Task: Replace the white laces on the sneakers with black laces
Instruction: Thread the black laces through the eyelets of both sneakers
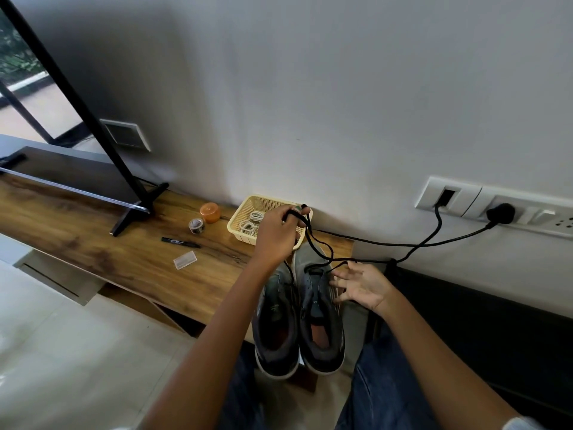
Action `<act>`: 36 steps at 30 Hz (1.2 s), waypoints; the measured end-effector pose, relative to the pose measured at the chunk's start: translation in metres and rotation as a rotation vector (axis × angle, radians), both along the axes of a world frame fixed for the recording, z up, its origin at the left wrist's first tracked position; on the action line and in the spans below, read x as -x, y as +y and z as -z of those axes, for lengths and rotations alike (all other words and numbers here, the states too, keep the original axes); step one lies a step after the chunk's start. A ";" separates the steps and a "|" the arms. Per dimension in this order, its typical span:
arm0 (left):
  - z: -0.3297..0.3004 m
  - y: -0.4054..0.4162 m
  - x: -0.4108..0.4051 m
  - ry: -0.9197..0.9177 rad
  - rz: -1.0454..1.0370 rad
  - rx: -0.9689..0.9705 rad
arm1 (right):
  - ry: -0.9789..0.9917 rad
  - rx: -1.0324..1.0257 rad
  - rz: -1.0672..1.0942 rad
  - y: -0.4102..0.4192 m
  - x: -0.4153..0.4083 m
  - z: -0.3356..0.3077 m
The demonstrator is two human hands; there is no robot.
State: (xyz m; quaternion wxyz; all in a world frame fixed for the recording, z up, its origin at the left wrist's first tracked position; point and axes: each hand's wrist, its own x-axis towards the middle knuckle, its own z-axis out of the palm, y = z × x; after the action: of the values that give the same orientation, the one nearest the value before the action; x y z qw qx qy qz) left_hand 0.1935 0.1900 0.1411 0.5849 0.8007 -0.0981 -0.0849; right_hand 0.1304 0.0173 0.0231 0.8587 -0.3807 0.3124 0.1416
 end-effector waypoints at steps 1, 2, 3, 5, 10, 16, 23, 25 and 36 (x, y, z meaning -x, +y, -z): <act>-0.001 0.000 0.000 -0.005 0.004 -0.008 | -0.009 -0.025 0.033 0.000 0.001 0.000; -0.001 0.001 -0.001 -0.011 0.011 -0.016 | -0.018 -0.034 0.047 0.000 0.003 0.000; -0.001 0.002 -0.001 -0.015 0.018 -0.021 | -0.028 -0.042 0.055 0.001 0.005 0.000; -0.002 0.002 -0.001 -0.020 0.019 -0.019 | -0.030 -0.065 0.082 -0.001 0.006 0.002; -0.007 0.002 -0.004 -0.046 0.018 -0.027 | 0.008 0.077 0.100 0.004 0.000 -0.002; -0.022 0.000 -0.008 -0.118 -0.002 -0.021 | -0.074 0.725 -0.072 0.024 -0.012 -0.042; -0.068 0.002 -0.002 -0.309 -0.013 -0.058 | -0.643 0.928 -0.003 0.045 -0.007 -0.137; -0.085 0.003 0.001 -0.352 -0.005 -0.044 | -0.725 1.040 0.047 0.050 -0.007 -0.161; -0.156 0.012 0.004 -0.387 0.062 -0.113 | -0.950 1.349 0.180 0.057 -0.002 -0.243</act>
State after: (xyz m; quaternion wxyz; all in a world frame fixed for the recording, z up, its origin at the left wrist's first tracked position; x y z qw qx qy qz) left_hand 0.1895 0.2022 0.2973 0.5063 0.8302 -0.2283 0.0475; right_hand 0.1322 0.0743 0.2663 0.4947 -0.8066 -0.0366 -0.3214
